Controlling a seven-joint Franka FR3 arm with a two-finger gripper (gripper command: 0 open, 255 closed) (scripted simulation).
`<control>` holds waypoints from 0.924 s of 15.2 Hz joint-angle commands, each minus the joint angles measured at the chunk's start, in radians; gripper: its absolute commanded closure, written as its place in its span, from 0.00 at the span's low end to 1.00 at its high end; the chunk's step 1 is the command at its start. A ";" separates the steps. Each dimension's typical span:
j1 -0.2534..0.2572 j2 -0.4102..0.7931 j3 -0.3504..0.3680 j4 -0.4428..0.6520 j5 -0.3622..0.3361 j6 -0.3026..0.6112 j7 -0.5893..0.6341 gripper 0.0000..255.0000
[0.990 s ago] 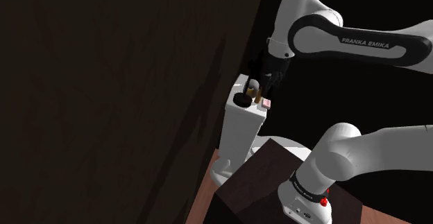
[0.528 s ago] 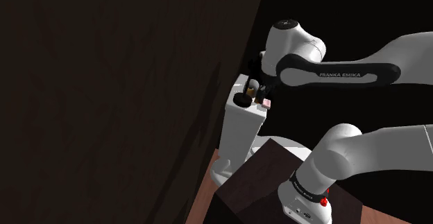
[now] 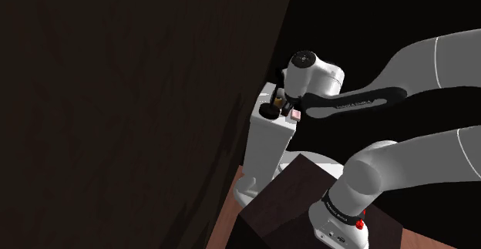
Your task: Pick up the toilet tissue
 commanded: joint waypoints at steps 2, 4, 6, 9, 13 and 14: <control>-0.113 0.106 0.033 0.010 -0.232 0.136 0.123 0.00; -0.192 0.182 0.060 0.040 -0.410 0.195 0.234 0.00; -0.257 0.262 0.082 0.084 -0.599 0.223 0.359 0.00; -0.312 0.380 0.094 0.162 -0.867 0.214 0.538 0.00; -0.339 0.525 0.087 0.271 -1.157 0.149 0.716 0.00; -0.343 0.558 0.085 0.298 -1.218 0.129 0.749 0.00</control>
